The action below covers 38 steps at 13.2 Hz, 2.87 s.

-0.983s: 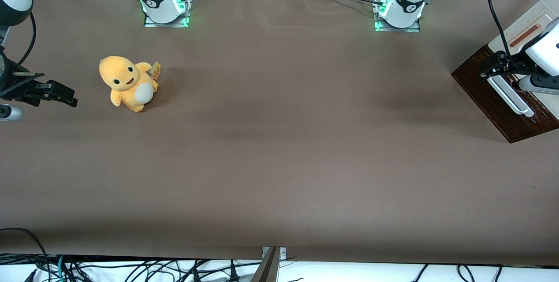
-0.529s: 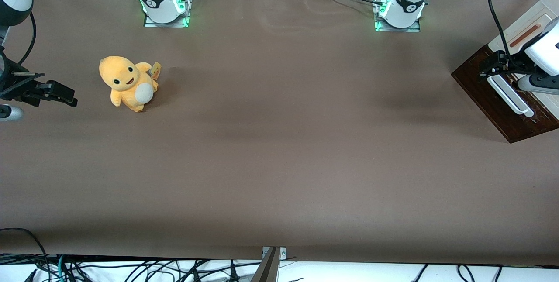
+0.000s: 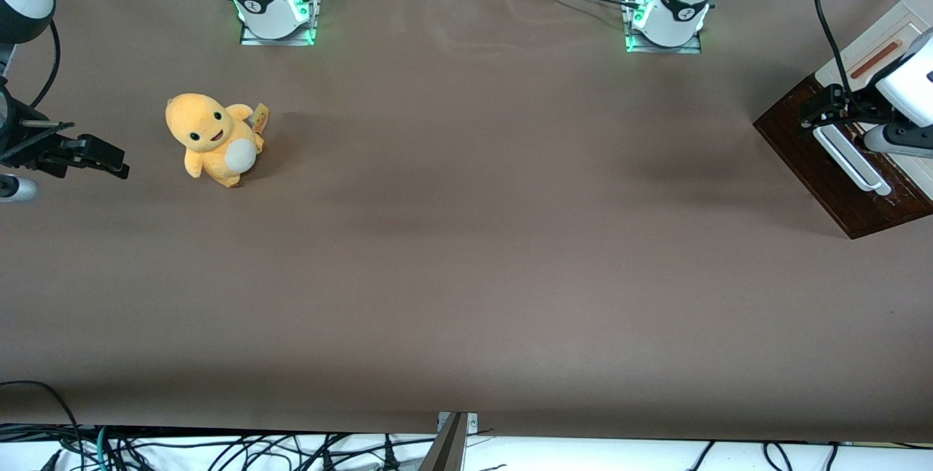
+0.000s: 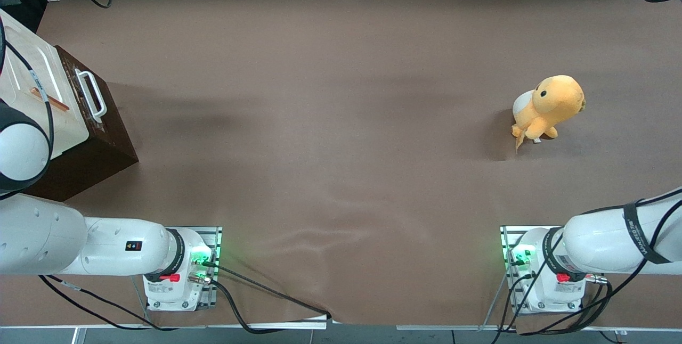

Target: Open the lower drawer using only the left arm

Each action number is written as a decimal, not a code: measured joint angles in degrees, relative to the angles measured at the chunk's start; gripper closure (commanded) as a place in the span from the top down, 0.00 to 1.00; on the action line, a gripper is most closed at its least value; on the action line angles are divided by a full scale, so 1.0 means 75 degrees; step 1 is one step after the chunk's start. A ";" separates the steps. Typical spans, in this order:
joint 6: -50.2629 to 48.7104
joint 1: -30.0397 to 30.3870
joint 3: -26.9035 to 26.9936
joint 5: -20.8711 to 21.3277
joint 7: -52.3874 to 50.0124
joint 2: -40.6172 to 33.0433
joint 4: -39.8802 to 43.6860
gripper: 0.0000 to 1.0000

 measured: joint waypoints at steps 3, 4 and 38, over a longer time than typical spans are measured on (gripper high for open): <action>-0.0004 0.0000 0.0000 0.0000 0.0000 0.0000 0.0000 1.00; -0.0005 0.0000 0.0000 0.0000 0.0000 0.0000 0.0000 1.00; -0.1747 -0.0718 -0.0136 0.4361 -0.4532 0.3262 -0.0119 1.00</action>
